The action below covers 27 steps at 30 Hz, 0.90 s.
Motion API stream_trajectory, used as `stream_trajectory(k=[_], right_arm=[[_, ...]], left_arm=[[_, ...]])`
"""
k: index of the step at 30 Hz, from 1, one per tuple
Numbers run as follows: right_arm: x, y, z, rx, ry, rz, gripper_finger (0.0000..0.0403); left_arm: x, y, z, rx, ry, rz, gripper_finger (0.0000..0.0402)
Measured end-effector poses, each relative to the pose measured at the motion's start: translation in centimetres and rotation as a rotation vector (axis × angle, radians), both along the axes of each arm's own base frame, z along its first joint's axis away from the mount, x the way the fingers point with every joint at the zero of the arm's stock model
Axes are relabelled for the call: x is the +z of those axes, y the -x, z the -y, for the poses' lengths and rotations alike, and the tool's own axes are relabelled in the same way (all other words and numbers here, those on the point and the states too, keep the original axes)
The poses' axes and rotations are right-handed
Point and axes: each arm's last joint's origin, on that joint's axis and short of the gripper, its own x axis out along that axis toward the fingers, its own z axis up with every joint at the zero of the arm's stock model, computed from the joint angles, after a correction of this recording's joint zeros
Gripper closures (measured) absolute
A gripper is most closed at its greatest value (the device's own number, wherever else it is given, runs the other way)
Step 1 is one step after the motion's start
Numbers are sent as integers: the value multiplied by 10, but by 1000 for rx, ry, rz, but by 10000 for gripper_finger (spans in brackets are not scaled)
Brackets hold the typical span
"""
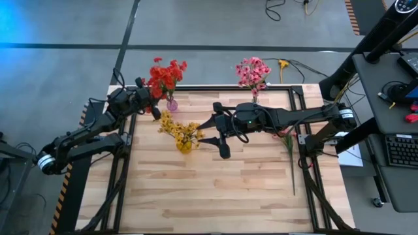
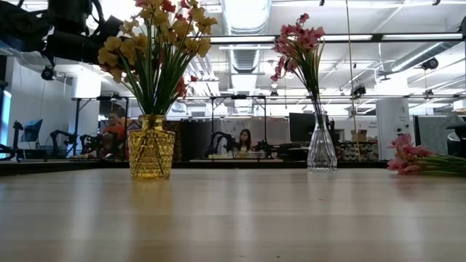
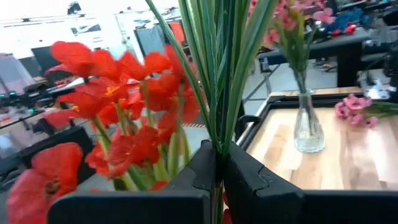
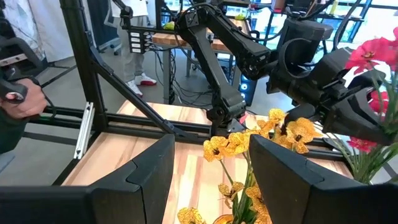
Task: Sort flowers into vase by color
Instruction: Put the red flower into the purple flower vase
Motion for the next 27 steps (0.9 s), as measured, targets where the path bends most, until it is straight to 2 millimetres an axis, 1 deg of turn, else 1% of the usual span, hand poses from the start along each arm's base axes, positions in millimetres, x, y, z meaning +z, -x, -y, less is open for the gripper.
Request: stream_trajectory(k=[4,10,16,27], right_arm=[[0,0,0,-17,3,0,202],[0,0,1,-18,3,0,202],[0,0,1,-16,10,1,202],[-1,-1,1,-16,10,0,202]], left_arm=[[2,-1,1,-37,-20,19,400],[3,-1,1,-37,-32,22,400],[1,-3,-1,-37,-55,43,400],[-7,-7,-8,20,-63,-7,400]])
